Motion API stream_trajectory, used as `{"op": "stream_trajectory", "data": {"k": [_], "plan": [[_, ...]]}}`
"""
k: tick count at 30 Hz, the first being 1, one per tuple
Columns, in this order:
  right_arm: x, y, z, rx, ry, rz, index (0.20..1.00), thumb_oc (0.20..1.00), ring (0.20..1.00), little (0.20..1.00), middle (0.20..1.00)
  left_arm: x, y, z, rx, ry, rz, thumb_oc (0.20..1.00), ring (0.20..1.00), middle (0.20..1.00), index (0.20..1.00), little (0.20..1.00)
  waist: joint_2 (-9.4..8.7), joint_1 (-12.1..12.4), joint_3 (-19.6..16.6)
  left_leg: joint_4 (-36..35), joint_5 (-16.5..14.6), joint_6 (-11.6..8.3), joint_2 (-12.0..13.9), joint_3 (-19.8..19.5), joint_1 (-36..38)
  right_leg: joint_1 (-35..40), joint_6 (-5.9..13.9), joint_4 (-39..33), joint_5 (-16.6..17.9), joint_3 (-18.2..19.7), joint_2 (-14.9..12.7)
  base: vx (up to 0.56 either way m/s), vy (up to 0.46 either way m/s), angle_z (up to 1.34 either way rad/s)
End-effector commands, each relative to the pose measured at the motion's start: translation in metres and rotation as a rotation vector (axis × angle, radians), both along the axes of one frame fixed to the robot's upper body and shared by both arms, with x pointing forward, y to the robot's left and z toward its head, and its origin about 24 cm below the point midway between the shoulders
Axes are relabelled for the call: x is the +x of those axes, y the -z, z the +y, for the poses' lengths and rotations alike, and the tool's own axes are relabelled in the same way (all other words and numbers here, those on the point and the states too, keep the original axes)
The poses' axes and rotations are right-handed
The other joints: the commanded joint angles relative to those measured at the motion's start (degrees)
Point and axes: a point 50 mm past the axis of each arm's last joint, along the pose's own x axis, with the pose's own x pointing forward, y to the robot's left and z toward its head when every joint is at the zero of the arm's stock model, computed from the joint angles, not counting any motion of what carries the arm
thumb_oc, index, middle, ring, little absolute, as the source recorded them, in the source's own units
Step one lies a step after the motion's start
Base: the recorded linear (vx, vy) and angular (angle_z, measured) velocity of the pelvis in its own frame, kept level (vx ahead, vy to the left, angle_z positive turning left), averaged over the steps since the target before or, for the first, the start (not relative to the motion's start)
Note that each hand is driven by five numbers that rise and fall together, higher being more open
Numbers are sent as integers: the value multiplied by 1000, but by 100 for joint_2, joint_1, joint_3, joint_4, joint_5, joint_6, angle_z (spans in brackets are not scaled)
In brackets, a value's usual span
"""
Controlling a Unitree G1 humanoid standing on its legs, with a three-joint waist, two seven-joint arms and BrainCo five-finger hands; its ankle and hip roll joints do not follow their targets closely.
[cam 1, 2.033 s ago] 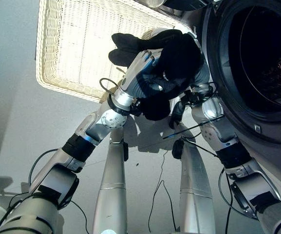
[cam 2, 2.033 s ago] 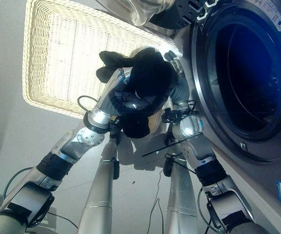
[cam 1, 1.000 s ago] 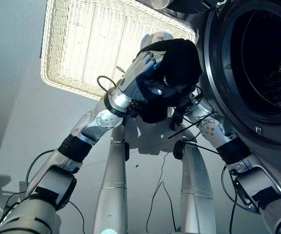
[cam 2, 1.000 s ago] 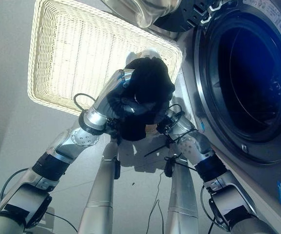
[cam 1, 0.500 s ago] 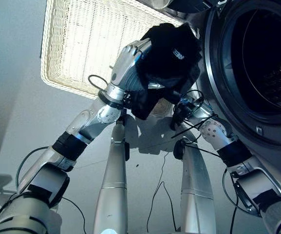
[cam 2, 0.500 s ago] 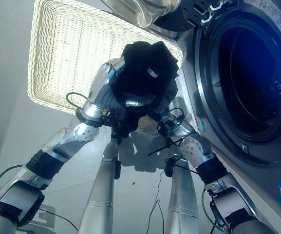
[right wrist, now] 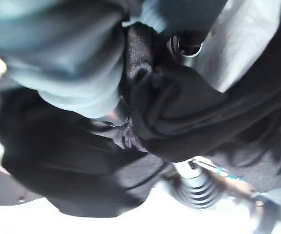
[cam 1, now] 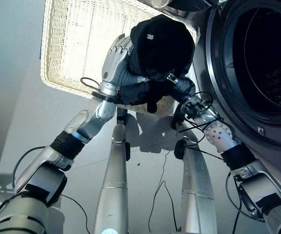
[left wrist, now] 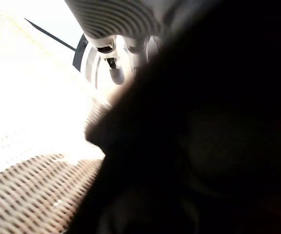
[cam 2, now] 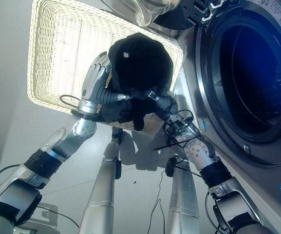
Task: Put the clothes into the washing machine.
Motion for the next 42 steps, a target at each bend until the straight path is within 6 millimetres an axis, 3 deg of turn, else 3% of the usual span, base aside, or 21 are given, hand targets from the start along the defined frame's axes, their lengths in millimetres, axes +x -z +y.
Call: {"op": "stream_trajectory", "data": {"k": [1, 11, 19, 24, 33, 38, 42], "plan": [[-25, -40, 1, 159, -110, -219, 200, 200, 200, 200, 200, -2, -8, -5, 0, 44, 33, 1000, 1000, 1000, 1000, 1000, 457, -173, -75, -42, 237, 647, -798, 142, -61, 268, 550, -423, 514, -625, 447, 0, 0, 0], [-32, -49, -3, 236, -176, -272, 200, 200, 200, 200, 200, -12, -14, -22, 135, 195, 75, 1000, 1000, 1000, 1000, 1000, 453, -230, -75, -88, 238, 658, -776, 166, -41, 267, 577, -459, 551, -591, 457, 0, 0, 0], [-36, -58, 1, 303, -262, -326, 200, 200, 200, 200, 200, -31, -19, -52, 317, 448, 133, 1000, 1000, 1000, 1000, 1000, 484, -249, -75, -197, 251, 649, -776, 194, 59, 347, 595, -560, 589, -589, 453, 0, 0, 0], [-40, -65, 3, 331, -299, -390, 200, 200, 200, 200, 200, -33, -17, -63, 421, 484, 190, 1000, 1000, 1000, 1000, 1000, 489, -269, -75, -218, 261, 644, -786, 212, 74, 370, 590, -615, 613, -574, 473, 0, 0, 0], [-47, -82, -4, 362, -322, -518, 200, 200, 200, 200, 200, -19, -11, -57, 475, 406, 334, 1000, 1000, 1000, 1000, 1000, 483, -281, -75, -300, 281, 643, -773, 239, 148, 460, 596, -714, 650, -578, 489, 0, 0, 0], [-45, -86, -12, 374, -315, -550, 200, 200, 200, 200, 200, -7, -8, -45, 400, 338, 361, 1000, 1000, 1000, 1000, 1000, 485, -280, -75, -288, 274, 637, -763, 252, 144, 469, 603, -731, 660, -592, 468, 0, 0, 0], [-44, -88, -17, 399, -312, -548, 200, 200, 200, 200, 200, 2, -12, -30, 222, 286, 301, 1000, 1000, 1000, 1000, 1000, 479, -279, -75, -286, 290, 634, -749, 245, 134, 470, 598, -730, 664, -582, 465, 0, 0, 0]]}}
